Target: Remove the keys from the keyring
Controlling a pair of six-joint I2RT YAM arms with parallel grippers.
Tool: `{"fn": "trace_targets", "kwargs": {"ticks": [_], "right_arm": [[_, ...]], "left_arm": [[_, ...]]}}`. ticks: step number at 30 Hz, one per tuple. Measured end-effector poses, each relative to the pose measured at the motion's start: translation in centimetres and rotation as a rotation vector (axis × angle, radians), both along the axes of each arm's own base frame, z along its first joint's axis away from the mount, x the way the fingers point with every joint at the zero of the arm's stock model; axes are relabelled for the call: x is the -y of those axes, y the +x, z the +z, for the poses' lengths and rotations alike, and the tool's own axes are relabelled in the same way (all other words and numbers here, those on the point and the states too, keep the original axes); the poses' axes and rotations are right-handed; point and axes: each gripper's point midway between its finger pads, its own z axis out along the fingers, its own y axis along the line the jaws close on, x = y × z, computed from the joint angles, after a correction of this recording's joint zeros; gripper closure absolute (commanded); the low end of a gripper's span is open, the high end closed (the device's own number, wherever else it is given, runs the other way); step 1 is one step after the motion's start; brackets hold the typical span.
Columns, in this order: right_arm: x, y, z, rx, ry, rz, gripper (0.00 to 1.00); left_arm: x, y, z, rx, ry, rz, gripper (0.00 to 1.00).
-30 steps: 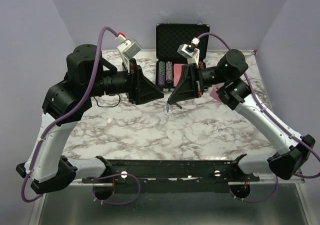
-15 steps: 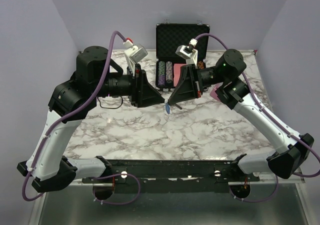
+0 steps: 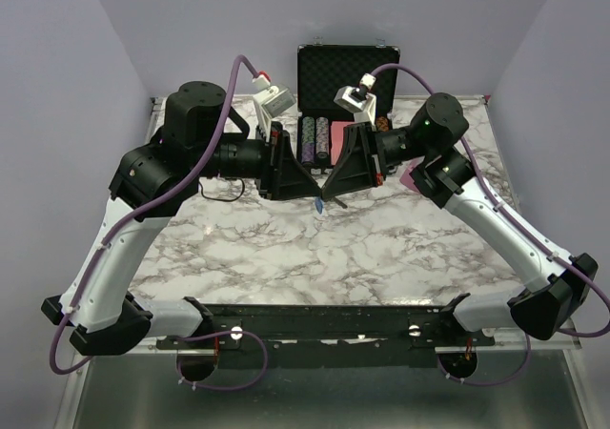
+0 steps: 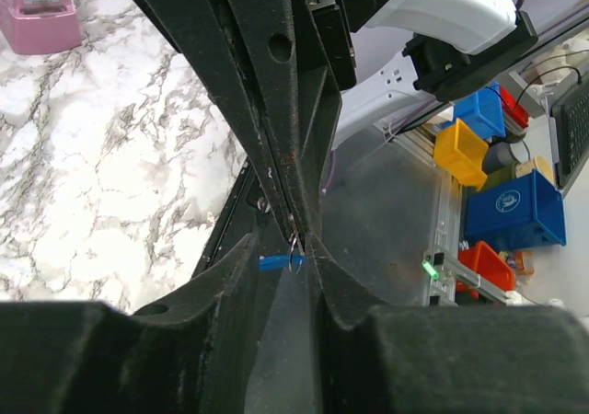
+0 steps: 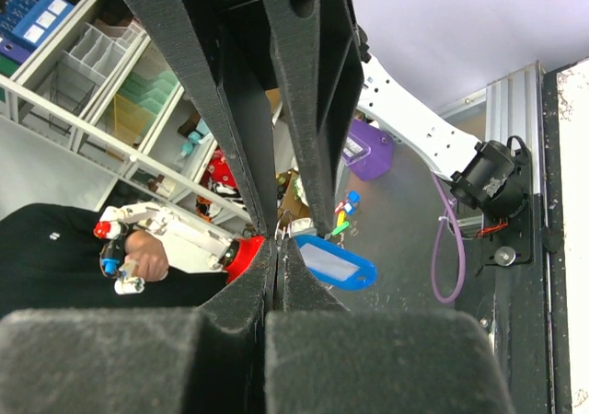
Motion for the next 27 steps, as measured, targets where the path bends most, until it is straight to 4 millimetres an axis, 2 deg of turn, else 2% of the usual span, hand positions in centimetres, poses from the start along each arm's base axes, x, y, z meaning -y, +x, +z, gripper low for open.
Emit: {"fn": "trace_targets", "kwargs": {"ticks": [27], "right_arm": [[0.14,-0.23,-0.06,0.003,-0.004,0.019,0.99]], "left_arm": [[-0.14,-0.3,0.74,0.035,-0.01,-0.019,0.69]]}}
